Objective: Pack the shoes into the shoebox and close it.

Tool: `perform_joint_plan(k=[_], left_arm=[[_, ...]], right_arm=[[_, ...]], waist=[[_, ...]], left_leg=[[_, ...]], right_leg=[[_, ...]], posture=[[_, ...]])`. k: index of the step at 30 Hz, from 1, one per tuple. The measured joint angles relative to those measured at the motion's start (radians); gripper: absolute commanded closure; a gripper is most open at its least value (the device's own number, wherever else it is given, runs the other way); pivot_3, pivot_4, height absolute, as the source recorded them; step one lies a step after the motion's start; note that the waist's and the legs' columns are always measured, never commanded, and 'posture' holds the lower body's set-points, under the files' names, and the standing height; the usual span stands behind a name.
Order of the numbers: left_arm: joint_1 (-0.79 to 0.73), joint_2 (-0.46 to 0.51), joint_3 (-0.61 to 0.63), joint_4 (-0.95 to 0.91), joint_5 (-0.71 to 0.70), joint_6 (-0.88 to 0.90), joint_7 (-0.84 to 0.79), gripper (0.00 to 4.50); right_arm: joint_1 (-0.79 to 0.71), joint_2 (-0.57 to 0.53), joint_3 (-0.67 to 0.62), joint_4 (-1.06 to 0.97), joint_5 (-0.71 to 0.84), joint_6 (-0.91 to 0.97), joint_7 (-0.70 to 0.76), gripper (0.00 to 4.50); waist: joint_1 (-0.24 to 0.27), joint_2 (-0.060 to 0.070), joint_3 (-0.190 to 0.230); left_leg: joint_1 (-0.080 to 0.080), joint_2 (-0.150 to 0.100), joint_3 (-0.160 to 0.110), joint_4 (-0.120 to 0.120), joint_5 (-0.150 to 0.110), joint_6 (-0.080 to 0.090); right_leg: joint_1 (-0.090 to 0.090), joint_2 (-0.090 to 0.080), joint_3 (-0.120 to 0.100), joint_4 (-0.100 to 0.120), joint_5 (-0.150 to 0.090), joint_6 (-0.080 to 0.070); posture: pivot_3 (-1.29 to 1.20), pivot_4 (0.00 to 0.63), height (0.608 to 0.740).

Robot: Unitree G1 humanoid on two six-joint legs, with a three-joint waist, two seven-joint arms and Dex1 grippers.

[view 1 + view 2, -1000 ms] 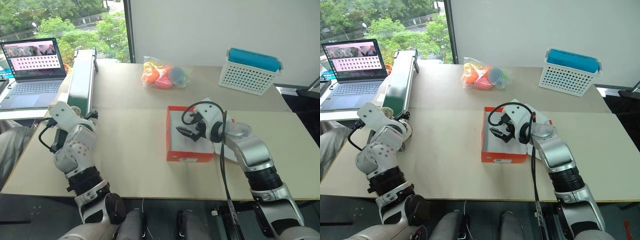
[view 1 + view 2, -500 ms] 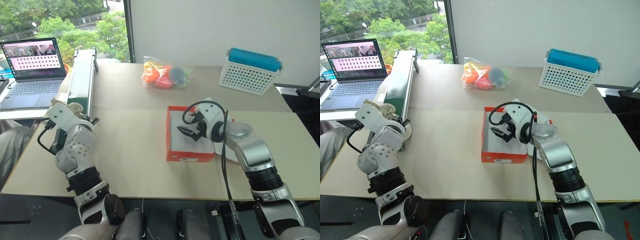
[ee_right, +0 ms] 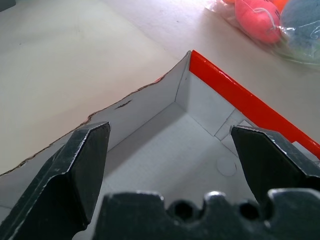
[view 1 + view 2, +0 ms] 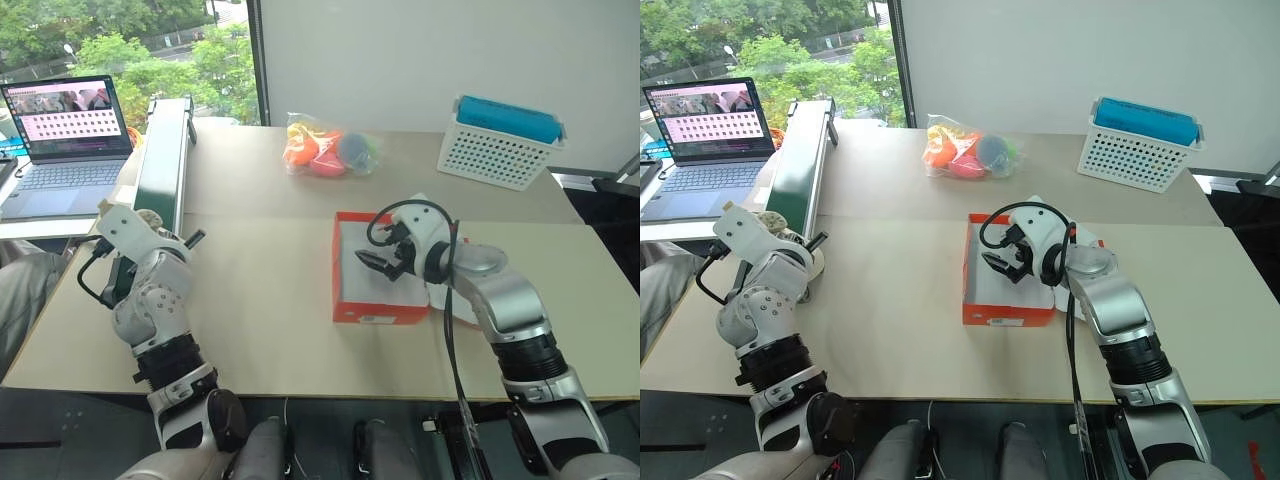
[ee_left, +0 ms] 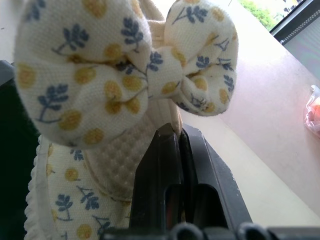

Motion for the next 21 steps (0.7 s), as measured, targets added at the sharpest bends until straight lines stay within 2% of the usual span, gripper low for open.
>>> perform_joint_plan(k=[8, 14, 17, 19, 21], left_arm=[[0.019, -0.006, -0.019, -0.002, -0.008, -0.048, -0.003, 4.47], [0.084, 0.160, -0.336, -0.050, 0.190, -0.251, -0.176, 4.47], [0.079, 0.173, -0.465, -0.118, 0.247, -0.354, -0.244, 4.47], [0.078, 0.166, -0.518, -0.127, 0.261, -0.379, -0.273, 4.47], [0.086, 0.138, -0.532, -0.127, 0.242, -0.381, -0.313, 4.47]], right_arm=[[0.000, -0.001, -0.001, 0.000, 0.000, 0.005, 0.000, 0.00], [0.000, -0.003, -0.005, -0.001, -0.001, 0.006, -0.012, 0.00], [-0.008, -0.002, -0.005, 0.005, -0.001, 0.007, -0.028, 0.00], [-0.021, 0.002, -0.009, 0.018, 0.000, 0.008, -0.041, 0.00], [-0.058, 0.033, -0.065, 0.055, 0.022, 0.037, -0.070, 0.00]], waist=[[0.000, 0.000, 0.000], [0.001, -0.002, 0.001], [0.003, -0.002, 0.001], [0.000, -0.002, 0.001], [-0.006, -0.001, 0.001]], left_leg=[[0.000, 0.000, 0.000, 0.000, 0.000, 0.000], [-0.007, 0.000, 0.000, 0.000, 0.000, 0.000], [-0.007, -0.002, 0.001, 0.000, 0.000, 0.000], [-0.007, -0.002, 0.001, 0.000, 0.000, 0.001], [-0.007, -0.001, 0.002, 0.000, 0.000, 0.001]], right_leg=[[0.000, 0.000, 0.000, 0.000, 0.000, 0.000], [-0.005, 0.000, -0.001, -0.002, 0.000, 0.000], [-0.005, -0.003, -0.001, -0.002, 0.001, 0.000], [-0.005, -0.003, -0.001, -0.002, 0.001, 0.000], [-0.007, -0.003, -0.001, -0.001, 0.001, 0.000]], posture=[[0.00, 0.150, 0.699], [0.00, 0.150, 0.699], [0.00, 0.150, 0.699], [0.00, 0.150, 0.699], [0.00, 0.150, 0.699]])
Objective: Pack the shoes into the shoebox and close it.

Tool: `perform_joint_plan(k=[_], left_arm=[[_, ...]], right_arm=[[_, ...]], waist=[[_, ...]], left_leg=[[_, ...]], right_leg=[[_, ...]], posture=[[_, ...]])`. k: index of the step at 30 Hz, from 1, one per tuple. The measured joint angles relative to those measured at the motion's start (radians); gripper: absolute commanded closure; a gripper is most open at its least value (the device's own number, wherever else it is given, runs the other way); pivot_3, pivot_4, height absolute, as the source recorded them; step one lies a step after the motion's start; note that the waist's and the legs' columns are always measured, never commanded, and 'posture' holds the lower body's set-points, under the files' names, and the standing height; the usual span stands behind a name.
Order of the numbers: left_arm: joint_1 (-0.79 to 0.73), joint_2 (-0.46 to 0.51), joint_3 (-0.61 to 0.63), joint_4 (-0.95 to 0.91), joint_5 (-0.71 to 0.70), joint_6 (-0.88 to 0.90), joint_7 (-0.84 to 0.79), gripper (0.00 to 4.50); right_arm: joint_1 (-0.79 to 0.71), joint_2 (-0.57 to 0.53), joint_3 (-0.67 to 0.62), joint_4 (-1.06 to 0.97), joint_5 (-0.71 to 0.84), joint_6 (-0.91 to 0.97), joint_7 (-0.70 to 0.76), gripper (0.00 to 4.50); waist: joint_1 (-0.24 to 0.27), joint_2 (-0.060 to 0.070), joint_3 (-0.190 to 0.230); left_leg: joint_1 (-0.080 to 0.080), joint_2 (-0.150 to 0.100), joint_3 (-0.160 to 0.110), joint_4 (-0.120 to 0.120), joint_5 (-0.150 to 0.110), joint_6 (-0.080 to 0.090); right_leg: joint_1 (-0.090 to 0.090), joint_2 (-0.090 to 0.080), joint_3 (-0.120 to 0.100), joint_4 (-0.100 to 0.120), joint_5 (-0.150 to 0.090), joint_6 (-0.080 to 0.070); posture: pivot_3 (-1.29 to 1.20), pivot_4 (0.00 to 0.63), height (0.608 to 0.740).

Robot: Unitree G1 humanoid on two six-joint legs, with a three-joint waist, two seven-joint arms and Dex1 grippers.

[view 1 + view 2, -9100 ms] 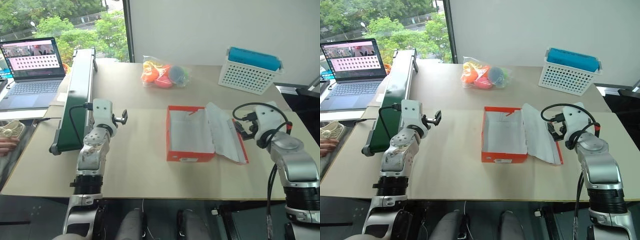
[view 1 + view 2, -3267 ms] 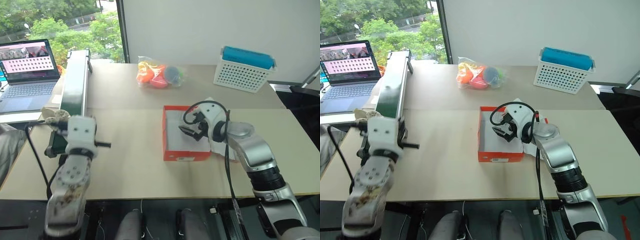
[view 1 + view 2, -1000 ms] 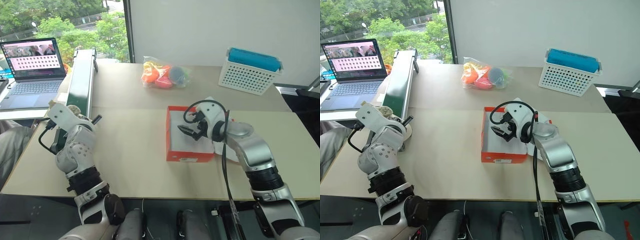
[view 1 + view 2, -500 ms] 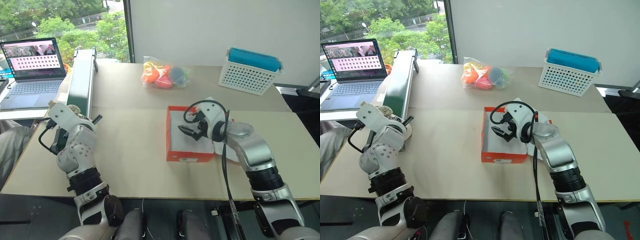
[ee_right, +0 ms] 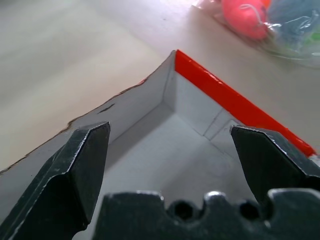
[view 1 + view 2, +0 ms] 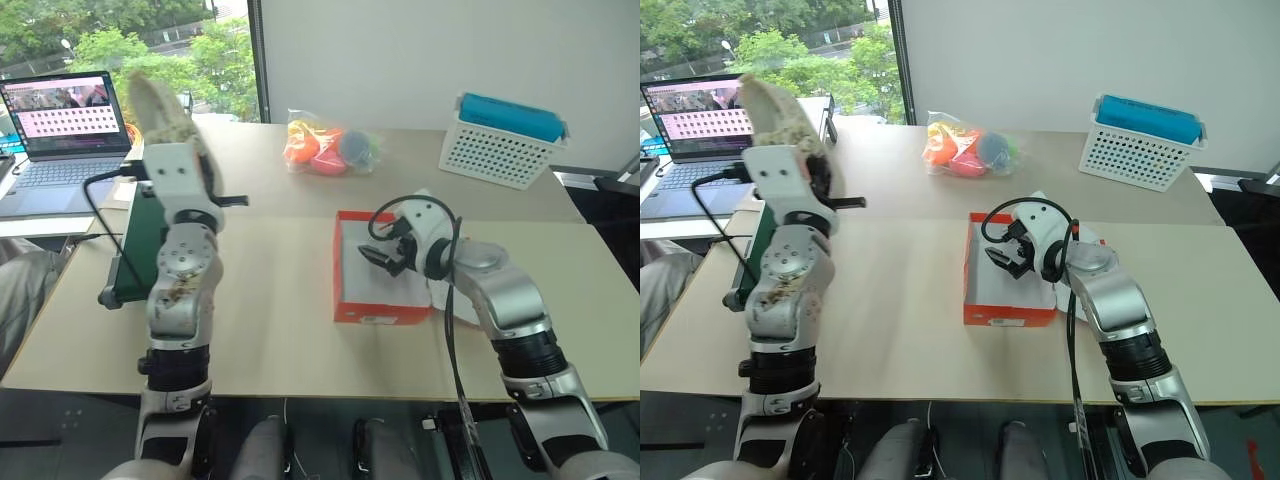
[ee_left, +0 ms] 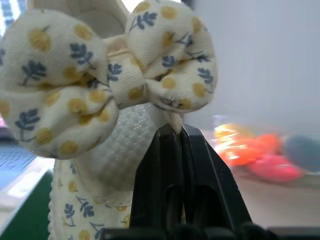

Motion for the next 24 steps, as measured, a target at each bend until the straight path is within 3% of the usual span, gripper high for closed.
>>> perform_joint_plan(k=[6, 12, 19, 24], left_arm=[[0.025, -0.036, -0.055, 0.000, -0.069, 0.020, -0.119, 4.47], [0.030, -0.058, -0.096, -0.004, -0.151, 0.048, -0.235, 4.47], [0.085, -0.059, -0.099, -0.095, -0.422, 0.256, -0.403, 4.47], [0.101, -0.010, -0.098, -0.111, -0.494, 0.336, -0.451, 4.47]], right_arm=[[-0.218, 0.026, -0.189, 0.106, 0.123, 0.169, -0.033, 0.00], [-0.422, 0.088, -0.372, 0.328, 0.360, 0.573, 0.028, 0.00], [-0.535, 0.055, -0.382, 0.573, 0.376, 0.627, 0.041, 0.00], [-0.571, 0.059, -0.372, 0.608, 0.376, 0.625, 0.045, 0.00]], waist=[[-0.006, 0.000, 0.000], [-0.006, 0.000, 0.000], [-0.004, 0.001, 0.000], [-0.015, 0.001, 0.001]], left_leg=[[-0.003, 0.001, 0.001, 0.000, 0.001, 0.000], [-0.004, 0.001, 0.001, 0.000, 0.000, 0.000], [-0.009, 0.001, 0.001, 0.001, 0.000, 0.001], [-0.008, 0.001, 0.001, 0.001, 0.001, 0.000]], right_leg=[[-0.006, 0.002, 0.001, 0.004, 0.000, -0.001], [-0.006, 0.002, 0.001, 0.004, 0.000, -0.001], [-0.010, 0.002, 0.002, 0.004, 0.000, 0.000], [-0.010, 0.003, 0.002, 0.005, 0.000, -0.001]], posture=[[0.00, 0.150, 0.699], [0.00, 0.150, 0.699], [0.00, 0.150, 0.699], [0.00, 0.150, 0.699]])
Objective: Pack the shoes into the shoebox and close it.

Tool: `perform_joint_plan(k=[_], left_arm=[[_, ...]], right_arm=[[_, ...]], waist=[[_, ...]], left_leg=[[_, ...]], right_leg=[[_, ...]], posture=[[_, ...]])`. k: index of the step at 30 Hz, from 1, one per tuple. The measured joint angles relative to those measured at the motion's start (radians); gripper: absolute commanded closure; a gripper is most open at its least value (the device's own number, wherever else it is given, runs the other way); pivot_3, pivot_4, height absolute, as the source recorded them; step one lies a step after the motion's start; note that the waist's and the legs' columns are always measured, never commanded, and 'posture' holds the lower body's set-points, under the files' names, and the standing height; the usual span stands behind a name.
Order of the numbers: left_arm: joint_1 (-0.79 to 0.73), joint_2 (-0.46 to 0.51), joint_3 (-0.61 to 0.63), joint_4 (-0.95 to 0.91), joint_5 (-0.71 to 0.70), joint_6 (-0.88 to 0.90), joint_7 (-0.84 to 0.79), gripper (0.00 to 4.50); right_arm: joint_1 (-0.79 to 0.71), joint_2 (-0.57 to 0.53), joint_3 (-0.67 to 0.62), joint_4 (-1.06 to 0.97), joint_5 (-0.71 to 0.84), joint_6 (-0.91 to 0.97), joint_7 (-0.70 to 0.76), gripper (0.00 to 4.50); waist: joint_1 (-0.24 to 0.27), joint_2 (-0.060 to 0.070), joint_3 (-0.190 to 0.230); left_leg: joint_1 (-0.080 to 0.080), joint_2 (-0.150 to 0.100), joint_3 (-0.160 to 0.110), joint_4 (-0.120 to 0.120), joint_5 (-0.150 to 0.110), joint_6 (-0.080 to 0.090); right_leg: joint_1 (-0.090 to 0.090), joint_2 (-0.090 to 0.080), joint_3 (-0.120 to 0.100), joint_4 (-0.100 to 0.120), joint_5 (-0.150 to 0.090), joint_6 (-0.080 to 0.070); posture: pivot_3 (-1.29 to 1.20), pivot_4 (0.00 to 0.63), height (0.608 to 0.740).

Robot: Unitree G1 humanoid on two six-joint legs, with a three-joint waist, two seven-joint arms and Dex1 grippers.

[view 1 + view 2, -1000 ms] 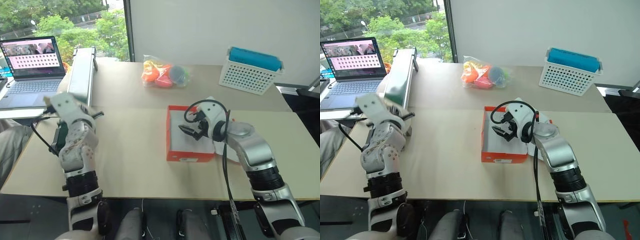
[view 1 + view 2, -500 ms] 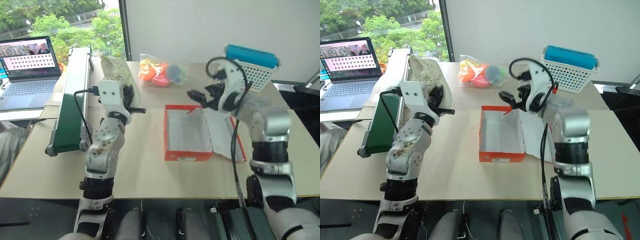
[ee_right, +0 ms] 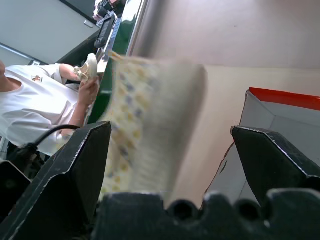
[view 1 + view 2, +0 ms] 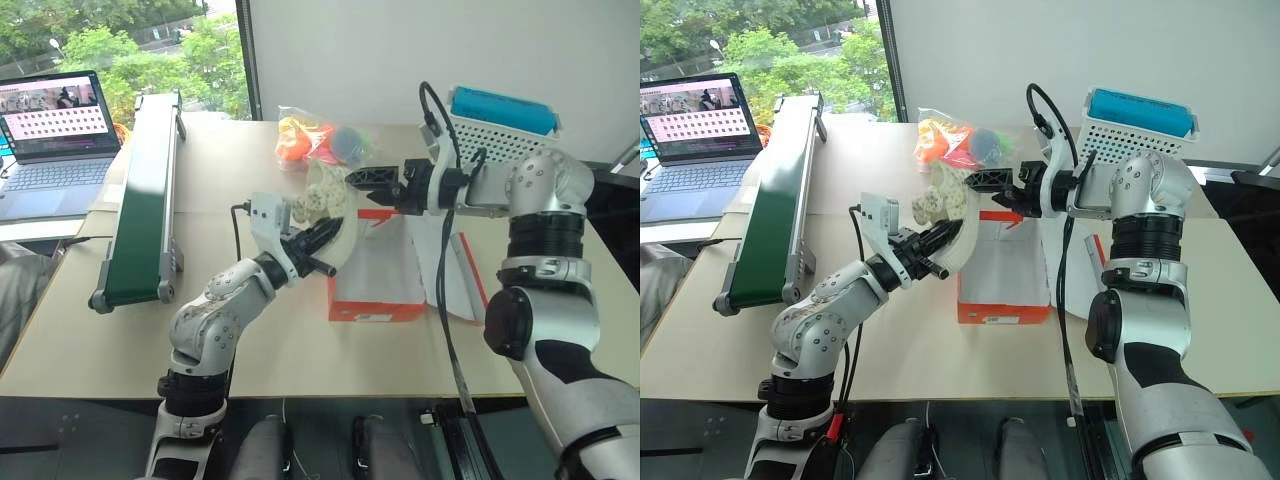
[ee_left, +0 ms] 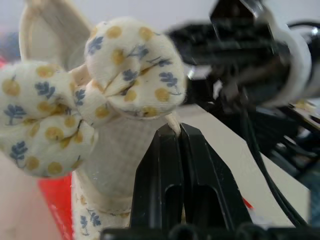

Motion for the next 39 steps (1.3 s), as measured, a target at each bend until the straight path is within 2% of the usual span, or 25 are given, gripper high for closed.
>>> perform_joint_plan(k=[9, 12, 20, 24, 30, 34, 36, 39], left_arm=[[0.000, 0.000, -0.016, -0.018, -0.009, 0.002, 0.003, 4.47], [0.000, 0.003, -0.019, -0.019, -0.008, 0.002, 0.005, 4.50], [0.000, 0.021, -0.036, -0.021, 0.016, -0.001, 0.010, 4.50], [0.000, 0.050, -0.064, -0.024, 0.063, -0.008, 0.013, 4.50], [0.002, 0.059, -0.081, -0.020, 0.131, -0.056, 0.023, 2.70], [0.002, 0.075, -0.081, -0.021, 0.163, -0.075, 0.027, 2.70], [0.004, 0.096, -0.076, -0.033, 0.180, -0.089, 0.028, 2.70], [0.017, 0.110, -0.059, -0.046, 0.195, -0.101, 0.030, 2.70]], right_arm=[[0.007, 0.108, -0.034, -0.005, 0.014, 0.022, -0.064, 0.00], [0.024, 0.131, -0.080, -0.004, 0.025, 0.020, -0.103, 0.67], [0.030, 0.145, -0.111, -0.044, 0.035, 0.017, -0.157, 3.37], [0.045, 0.169, -0.119, -0.079, 0.035, 0.020, -0.203, 3.37], [0.072, 0.206, -0.168, -0.139, 0.044, 0.022, -0.279, 3.40], [0.089, 0.193, -0.174, -0.163, 0.016, -0.032, -0.347, 3.40], [0.105, 0.119, -0.129, -0.143, -0.050, -0.098, -0.377, 3.40], [0.106, 0.022, -0.126, -0.096, -0.099, -0.141, -0.391, 3.40]], waist=[[-0.005, 0.000, 0.000], [-0.005, 0.000, 0.000], [-0.008, 0.000, 0.000], [-0.008, 0.000, 0.000], [-0.008, 0.000, 0.000], [-0.005, 0.000, 0.000], [0.002, 0.000, 0.000], [0.002, 0.001, 0.000]], left_leg=[[0.000, 0.000, 0.000, 0.000, 0.000, 0.000], [0.000, 0.000, 0.000, 0.000, 0.000, 0.000], [0.000, 0.000, 0.000, 0.000, 0.000, 0.000], [0.000, 0.000, 0.000, 0.000, 0.000, -0.001], [0.000, 0.000, 0.000, 0.000, 0.000, -0.001], [0.000, 0.000, 0.000, 0.000, 0.000, -0.001], [0.000, -0.001, 0.000, 0.000, 0.000, -0.001], [-0.001, -0.001, 0.000, 0.000, 0.000, 0.000]], right_leg=[[0.000, 0.000, 0.000, 0.000, 0.000, 0.000], [0.000, 0.000, 0.000, 0.000, 0.000, 0.000], [0.000, 0.000, 0.000, 0.000, 0.000, 0.000], [0.000, 0.000, 0.000, 0.001, 0.000, 0.000], [0.000, 0.000, 0.001, 0.001, 0.000, 0.000], [0.000, 0.000, 0.001, 0.001, 0.000, 0.000], [0.000, 0.000, 0.001, 0.000, 0.000, 0.000], [0.000, 0.000, 0.001, 0.000, 0.000, 0.000]], posture=[[0.00, 0.150, 0.699], [0.00, 0.150, 0.699], [0.00, 0.150, 0.699], [0.00, 0.150, 0.699], [0.00, 0.150, 0.699], [0.00, 0.150, 0.699], [0.00, 0.150, 0.699], [0.00, 0.150, 0.699]])
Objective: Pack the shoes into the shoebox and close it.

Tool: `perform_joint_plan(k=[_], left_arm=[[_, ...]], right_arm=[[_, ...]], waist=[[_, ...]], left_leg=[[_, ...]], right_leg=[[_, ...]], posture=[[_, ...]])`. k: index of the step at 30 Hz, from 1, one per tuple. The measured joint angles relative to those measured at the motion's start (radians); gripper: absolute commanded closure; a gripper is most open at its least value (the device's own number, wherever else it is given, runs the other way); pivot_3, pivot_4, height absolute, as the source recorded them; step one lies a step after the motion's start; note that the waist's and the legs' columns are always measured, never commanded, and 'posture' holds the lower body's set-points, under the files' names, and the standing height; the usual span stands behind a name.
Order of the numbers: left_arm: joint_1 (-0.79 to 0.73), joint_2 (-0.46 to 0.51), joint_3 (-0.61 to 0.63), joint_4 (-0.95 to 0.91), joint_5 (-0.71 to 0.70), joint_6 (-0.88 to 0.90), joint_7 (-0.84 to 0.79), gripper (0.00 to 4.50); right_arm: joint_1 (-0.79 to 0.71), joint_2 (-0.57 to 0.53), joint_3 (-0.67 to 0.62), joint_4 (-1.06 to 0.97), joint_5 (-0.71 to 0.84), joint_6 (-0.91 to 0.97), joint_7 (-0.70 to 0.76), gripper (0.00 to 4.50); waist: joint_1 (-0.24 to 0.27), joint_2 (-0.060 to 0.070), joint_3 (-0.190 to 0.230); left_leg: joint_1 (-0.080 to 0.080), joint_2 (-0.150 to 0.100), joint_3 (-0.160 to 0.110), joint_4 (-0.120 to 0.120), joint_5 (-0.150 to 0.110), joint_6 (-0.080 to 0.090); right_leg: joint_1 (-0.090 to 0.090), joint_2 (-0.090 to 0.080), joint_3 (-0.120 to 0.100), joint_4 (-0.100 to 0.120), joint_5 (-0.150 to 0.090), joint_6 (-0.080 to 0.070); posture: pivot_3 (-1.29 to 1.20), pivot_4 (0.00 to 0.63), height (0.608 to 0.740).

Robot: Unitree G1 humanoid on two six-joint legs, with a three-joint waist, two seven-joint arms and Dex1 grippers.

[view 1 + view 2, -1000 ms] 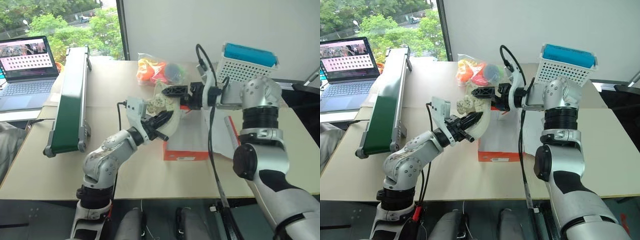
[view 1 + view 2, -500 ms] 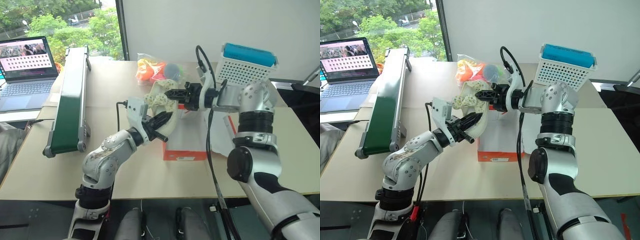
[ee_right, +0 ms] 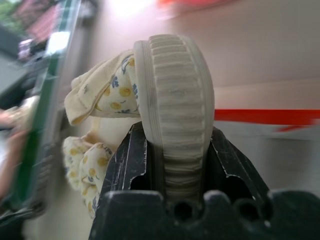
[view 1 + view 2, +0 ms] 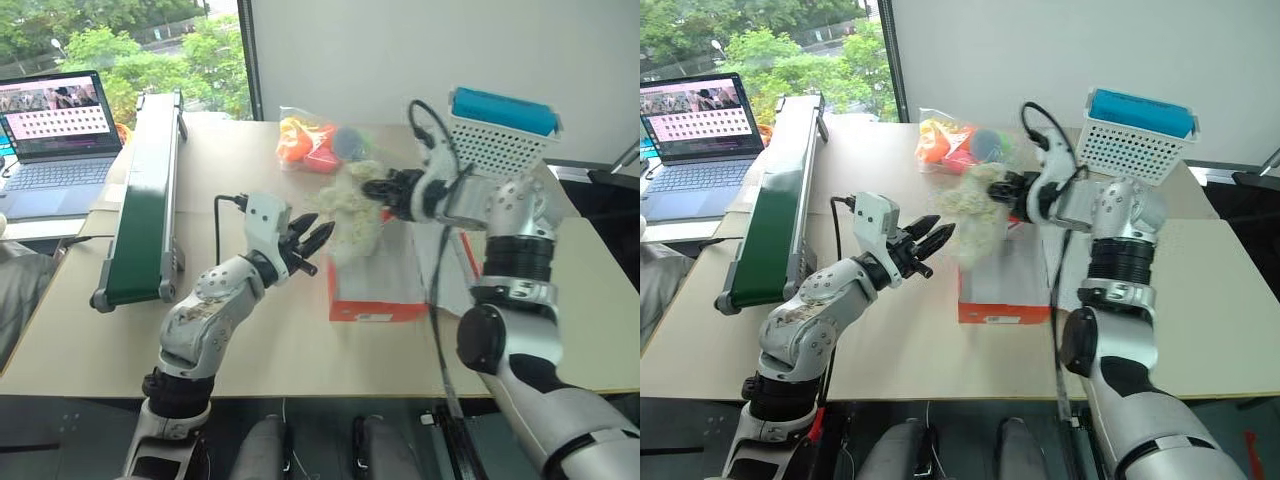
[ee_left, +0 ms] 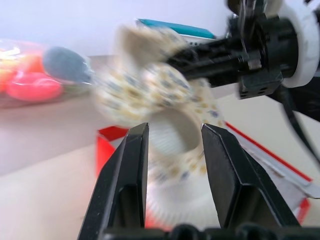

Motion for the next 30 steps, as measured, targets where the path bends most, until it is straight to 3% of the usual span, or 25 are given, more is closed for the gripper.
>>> perform_joint_plan(k=[5, 12, 17, 24, 25, 27, 29, 30], left_arm=[[0.013, 0.001, 0.000, 0.000, 0.008, 0.000, -0.015, 2.70], [0.024, 0.002, -0.037, 0.000, 0.011, -0.001, -0.065, 2.70], [0.025, 0.001, -0.040, 0.000, 0.011, -0.001, -0.074, 2.70], [0.030, -0.002, -0.046, -0.027, 0.010, 0.000, -0.078, 2.70], [0.030, -0.002, -0.046, -0.030, 0.010, 0.000, -0.078, 2.67], [0.033, -0.002, -0.047, -0.037, 0.010, 0.000, -0.078, 2.67], [0.043, -0.001, -0.047, -0.039, 0.010, 0.001, -0.078, 2.67], [0.048, 0.000, -0.048, -0.039, 0.010, 0.001, -0.078, 2.67]], right_arm=[[-0.039, -0.101, 0.141, 0.058, -0.026, 0.073, 0.093, 3.40], [-0.039, -0.105, 0.374, 0.108, -0.074, 0.119, 0.208, 3.40], [-0.017, -0.102, 0.552, 0.176, -0.178, -0.001, 0.281, 3.40], [-0.025, -0.085, 0.590, 0.318, -0.263, -0.164, 0.327, 3.40], [-0.029, -0.079, 0.581, 0.332, -0.266, -0.170, 0.326, 2.61], [-0.032, -0.062, 0.553, 0.357, -0.268, -0.180, 0.315, 2.14], [-0.031, -0.041, 0.540, 0.382, -0.270, -0.184, 0.304, 1.26], [-0.031, -0.035, 0.540, 0.387, -0.271, -0.184, 0.305, 1.02]], waist=[[-0.021, 0.001, 0.000], [-0.015, 0.001, 0.000], [-0.006, 0.001, 0.000], [-0.006, 0.001, 0.000], [-0.007, 0.001, 0.000], [-0.007, 0.001, 0.000], [-0.008, 0.001, 0.000], [-0.008, 0.002, 0.000]], left_leg=[[0.002, 0.001, 0.001, 0.000, 0.000, 0.000], [0.002, 0.002, 0.001, 0.000, 0.000, 0.000], [0.001, 0.001, 0.001, 0.000, 0.000, 0.000], [0.003, 0.001, 0.000, 0.000, 0.000, 0.000], [0.004, 0.001, 0.000, 0.000, 0.000, 0.000], [0.004, 0.001, 0.000, 0.000, 0.000, 0.000], [0.004, 0.001, 0.000, 0.000, 0.000, 0.000], [0.004, 0.001, 0.000, 0.000, 0.000, 0.000]], right_leg=[[0.000, 0.001, 0.002, 0.001, 0.000, 0.000], [0.000, 0.002, 0.002, 0.000, 0.000, -0.001], [0.000, 0.001, 0.001, 0.000, 0.000, -0.001], [0.002, 0.001, 0.001, 0.000, 0.000, 0.000], [0.003, 0.001, 0.001, 0.000, 0.000, 0.000], [0.003, 0.001, 0.001, 0.000, 0.000, -0.001], [0.003, 0.001, 0.001, 0.000, 0.000, -0.001], [0.002, 0.001, 0.001, 0.000, 0.000, -0.001]], posture=[[0.00, 0.150, 0.699], [0.00, 0.150, 0.699], [0.00, 0.150, 0.699], [0.00, 0.150, 0.699], [0.00, 0.150, 0.699], [0.00, 0.150, 0.699], [0.00, 0.150, 0.699], [0.00, 0.150, 0.699]])
